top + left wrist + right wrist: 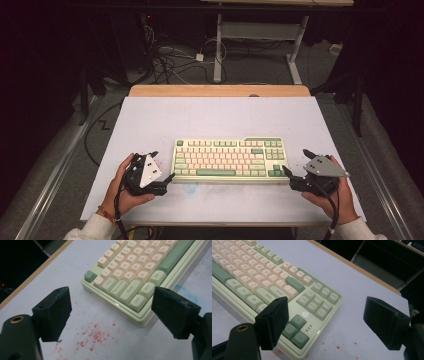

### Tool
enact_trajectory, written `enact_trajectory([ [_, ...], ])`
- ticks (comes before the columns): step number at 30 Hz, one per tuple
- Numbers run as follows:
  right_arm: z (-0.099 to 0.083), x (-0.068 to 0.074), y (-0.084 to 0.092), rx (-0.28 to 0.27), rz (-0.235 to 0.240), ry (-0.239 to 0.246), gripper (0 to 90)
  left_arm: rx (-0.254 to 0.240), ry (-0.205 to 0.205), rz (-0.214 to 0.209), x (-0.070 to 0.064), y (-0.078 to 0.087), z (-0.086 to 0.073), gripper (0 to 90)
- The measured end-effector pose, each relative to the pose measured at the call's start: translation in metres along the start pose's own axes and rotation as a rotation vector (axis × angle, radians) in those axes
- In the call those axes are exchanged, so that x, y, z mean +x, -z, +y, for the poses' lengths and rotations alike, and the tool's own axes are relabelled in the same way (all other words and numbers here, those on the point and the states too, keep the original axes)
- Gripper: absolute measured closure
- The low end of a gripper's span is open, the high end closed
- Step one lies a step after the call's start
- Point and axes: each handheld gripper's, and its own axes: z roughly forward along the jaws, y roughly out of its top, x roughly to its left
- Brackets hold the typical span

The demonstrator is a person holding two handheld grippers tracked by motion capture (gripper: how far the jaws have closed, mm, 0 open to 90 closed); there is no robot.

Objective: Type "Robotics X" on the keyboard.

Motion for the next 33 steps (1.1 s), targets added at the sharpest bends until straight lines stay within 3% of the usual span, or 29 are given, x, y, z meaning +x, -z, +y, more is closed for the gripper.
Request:
enact_trajectory([
  [11, -0.023, -0.007, 0.003, 0.029, -0.017, -0.028, 20.3, 0.021, 0.020, -0.004, 0.003, 0.002, -0.017, 15.5],
  [21, -0.054, -0.011, 0.001, 0.071, -0.034, -0.053, 20.4, 0.093, 0.064, -0.026, -0.001, -0.001, -0.046, 15.5],
  [33, -0.052, -0.009, 0.004, 0.048, -0.022, -0.057, 19.7, 0.076, 0.079, -0.028, -0.002, -0.001, -0.047, 15.5],
])
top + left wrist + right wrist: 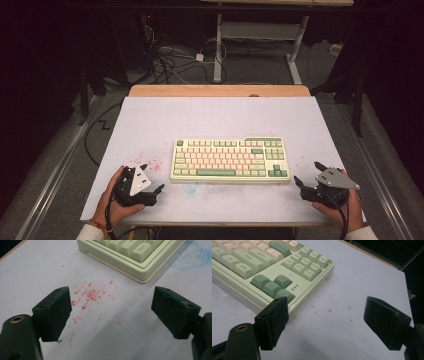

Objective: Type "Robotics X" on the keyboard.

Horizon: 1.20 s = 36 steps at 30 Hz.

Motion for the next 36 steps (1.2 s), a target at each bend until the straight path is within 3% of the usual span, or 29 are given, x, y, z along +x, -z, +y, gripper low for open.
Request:
enact_trajectory([
  [10, 0.0031, 0.0079, 0.0000, 0.033, 0.000, 0.004, 19.9, -0.006, 0.000, -0.015, 0.0001, -0.0010, 0.0004, 15.5],
  [19, 0.0044, 0.0068, 0.0046, -0.002, -0.006, 0.009, 19.9, -0.006, 0.002, -0.013, -0.0005, -0.0012, 0.0021, 15.5],
  [36, 0.0037, 0.0070, 0.0024, 0.010, 0.002, 0.018, 19.9, 0.011, -0.004, -0.016, -0.0004, -0.0047, 0.0028, 15.5],
])
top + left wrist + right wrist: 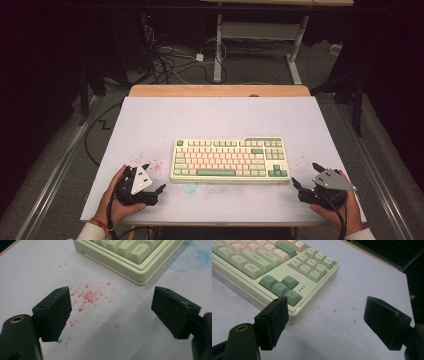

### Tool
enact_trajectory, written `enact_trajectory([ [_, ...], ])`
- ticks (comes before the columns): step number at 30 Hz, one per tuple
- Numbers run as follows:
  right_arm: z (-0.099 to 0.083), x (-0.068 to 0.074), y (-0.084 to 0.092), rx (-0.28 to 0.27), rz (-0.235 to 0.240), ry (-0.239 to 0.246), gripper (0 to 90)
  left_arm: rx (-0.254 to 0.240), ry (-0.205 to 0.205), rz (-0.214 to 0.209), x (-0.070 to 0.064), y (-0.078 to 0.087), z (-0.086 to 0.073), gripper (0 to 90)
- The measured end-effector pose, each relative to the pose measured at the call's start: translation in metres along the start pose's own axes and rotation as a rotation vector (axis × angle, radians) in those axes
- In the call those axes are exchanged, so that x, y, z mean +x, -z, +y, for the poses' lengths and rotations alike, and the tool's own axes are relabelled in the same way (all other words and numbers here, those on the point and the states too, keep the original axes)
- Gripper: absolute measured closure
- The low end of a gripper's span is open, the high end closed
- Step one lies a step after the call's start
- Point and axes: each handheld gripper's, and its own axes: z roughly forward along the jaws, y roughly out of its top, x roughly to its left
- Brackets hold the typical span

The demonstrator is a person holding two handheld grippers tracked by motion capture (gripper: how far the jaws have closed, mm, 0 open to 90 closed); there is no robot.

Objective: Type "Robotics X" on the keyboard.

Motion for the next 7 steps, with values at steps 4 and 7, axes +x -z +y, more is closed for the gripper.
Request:
enact_trajectory([
  [4, -0.0005, -0.0005, 0.0004, 0.002, -0.002, 0.000, 19.9, 0.007, -0.006, -0.001, -0.0006, -0.0016, 0.0013, 15.5],
  [7, -0.0007, -0.0009, 0.0008, 0.001, -0.003, -0.009, 19.9, 0.011, -0.003, 0.002, -0.0011, -0.0033, 0.0031, 15.5],
])
